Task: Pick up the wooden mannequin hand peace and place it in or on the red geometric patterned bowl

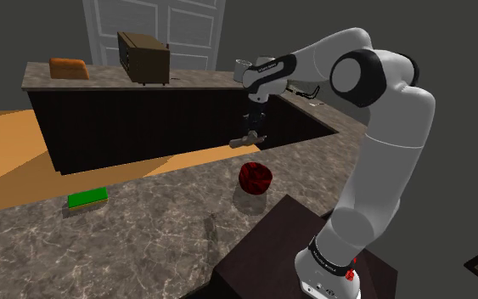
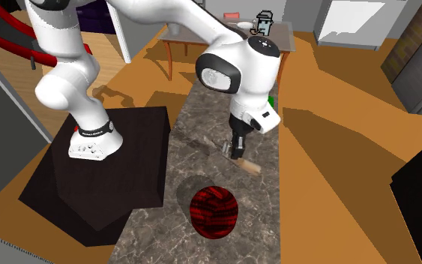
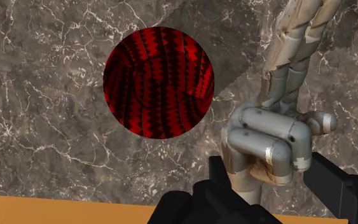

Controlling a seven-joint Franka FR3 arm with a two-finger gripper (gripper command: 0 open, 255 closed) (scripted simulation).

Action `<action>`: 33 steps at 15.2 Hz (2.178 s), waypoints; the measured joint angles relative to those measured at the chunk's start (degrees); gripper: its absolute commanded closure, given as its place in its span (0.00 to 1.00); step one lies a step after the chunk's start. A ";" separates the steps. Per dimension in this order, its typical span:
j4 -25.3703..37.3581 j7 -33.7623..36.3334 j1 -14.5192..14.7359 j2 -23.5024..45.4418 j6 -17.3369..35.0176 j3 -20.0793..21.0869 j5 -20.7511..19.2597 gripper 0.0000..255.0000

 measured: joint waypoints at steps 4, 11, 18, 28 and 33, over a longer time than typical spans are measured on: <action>-0.47 -4.46 -2.76 -1.56 -1.16 -1.94 -0.52 1.00; -1.36 -8.77 -5.32 -0.51 0.62 -3.42 -0.15 1.00; -3.44 -9.64 -5.69 2.28 5.33 -3.08 1.03 1.00; -4.91 -10.77 -6.28 6.56 10.87 -2.32 2.83 1.00; -5.03 -10.77 -6.27 6.63 11.07 -2.30 2.87 1.00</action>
